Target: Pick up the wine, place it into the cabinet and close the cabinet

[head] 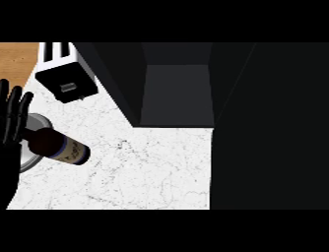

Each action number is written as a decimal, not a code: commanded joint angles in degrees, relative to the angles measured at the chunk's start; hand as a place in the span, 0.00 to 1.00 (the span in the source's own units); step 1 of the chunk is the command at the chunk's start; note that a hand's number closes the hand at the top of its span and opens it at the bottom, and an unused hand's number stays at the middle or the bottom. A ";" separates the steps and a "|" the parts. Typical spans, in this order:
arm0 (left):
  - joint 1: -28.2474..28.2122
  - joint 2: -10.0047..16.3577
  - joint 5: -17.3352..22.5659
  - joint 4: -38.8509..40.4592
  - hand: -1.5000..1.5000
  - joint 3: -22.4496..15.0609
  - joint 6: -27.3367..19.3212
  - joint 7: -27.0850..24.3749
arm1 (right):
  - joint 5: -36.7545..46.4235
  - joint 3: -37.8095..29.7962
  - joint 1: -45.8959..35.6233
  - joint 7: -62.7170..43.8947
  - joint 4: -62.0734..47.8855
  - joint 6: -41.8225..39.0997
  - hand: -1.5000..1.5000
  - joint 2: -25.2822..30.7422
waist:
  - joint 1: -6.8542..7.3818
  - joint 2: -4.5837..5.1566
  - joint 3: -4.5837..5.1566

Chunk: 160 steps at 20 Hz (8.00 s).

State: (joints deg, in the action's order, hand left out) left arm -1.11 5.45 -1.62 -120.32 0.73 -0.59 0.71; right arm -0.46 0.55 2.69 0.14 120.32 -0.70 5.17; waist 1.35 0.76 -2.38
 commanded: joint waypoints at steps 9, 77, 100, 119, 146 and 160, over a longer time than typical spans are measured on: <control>5.29 4.84 20.79 1.36 0.00 15.41 2.45 12.92 | -7.33 7.64 9.51 -8.75 12.43 -4.74 0.00 -1.17 | -1.58 -1.17 2.45; -3.73 2.15 13.19 25.37 0.00 20.31 6.50 -3.35 | 13.79 34.20 -7.41 -42.44 33.57 24.19 0.00 7.20 | -2.41 -1.06 2.51; 3.85 6.98 13.66 56.91 0.00 24.73 14.55 -20.64 | 11.05 33.53 -6.84 -42.77 37.18 27.46 0.00 14.17 | -2.86 -1.03 2.53; 9.48 7.33 11.93 77.88 0.00 23.46 20.61 -35.98 | 12.66 36.66 -8.28 -42.16 34.94 31.23 0.00 15.72 | -2.70 -0.93 2.57; 8.52 -0.02 3.92 71.77 1.00 9.36 22.21 -43.94 | 9.26 37.58 -3.80 -32.10 31.98 33.96 0.00 20.08 | -2.10 -0.99 2.39; 0.13 -5.41 8.01 50.78 1.00 -4.70 17.81 -32.74 | 9.10 39.79 2.33 -27.11 34.14 34.72 0.00 22.11 | -2.11 -1.11 2.39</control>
State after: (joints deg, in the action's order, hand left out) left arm -0.11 0.73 5.05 -66.93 0.91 20.06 -32.79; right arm 5.19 38.00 0.87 -25.27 143.89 33.60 26.92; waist -0.58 -0.38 -0.02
